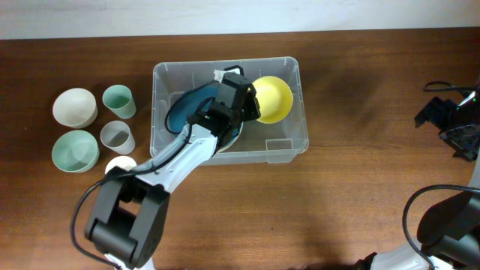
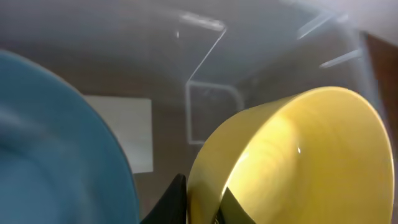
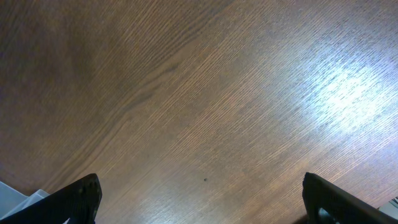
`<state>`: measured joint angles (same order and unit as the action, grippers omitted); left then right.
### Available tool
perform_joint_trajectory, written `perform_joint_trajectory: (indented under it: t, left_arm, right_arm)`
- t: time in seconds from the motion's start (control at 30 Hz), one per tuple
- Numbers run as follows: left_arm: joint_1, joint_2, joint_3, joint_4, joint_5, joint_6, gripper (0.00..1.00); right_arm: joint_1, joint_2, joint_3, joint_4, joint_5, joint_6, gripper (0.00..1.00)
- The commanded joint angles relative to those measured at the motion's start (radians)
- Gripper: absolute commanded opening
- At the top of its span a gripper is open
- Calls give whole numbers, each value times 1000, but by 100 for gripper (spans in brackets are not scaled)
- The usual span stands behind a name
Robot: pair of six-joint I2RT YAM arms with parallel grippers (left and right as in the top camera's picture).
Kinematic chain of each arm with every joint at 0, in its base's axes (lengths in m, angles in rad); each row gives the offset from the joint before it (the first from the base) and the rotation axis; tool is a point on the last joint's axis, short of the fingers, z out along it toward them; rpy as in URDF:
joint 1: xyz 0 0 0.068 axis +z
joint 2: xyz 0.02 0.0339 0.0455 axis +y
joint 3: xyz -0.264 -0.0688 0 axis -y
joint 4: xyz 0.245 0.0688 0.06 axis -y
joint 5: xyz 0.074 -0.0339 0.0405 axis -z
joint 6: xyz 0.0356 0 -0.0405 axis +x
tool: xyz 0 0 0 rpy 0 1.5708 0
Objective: Pack container
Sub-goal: 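Carry the yellow bowl into the container's right side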
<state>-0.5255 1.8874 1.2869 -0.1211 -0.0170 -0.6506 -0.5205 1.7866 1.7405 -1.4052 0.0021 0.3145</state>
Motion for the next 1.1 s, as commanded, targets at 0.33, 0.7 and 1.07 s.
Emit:
perform_joint_trajectory:
  t: [0.33,0.7,1.07]
  left_arm:
    - [-10,87,5,-21,-2,14,15]
    - [-11,95,5,-13,2,14,39]
    - [-8,95,82,-49,24,17,49]
  right_arm:
    - [-3,-10,-2,0,2,8,99]
    - [-3,-10,-2,0,2,8,99]
    - [-3,-10,-2,0,2,8,99]
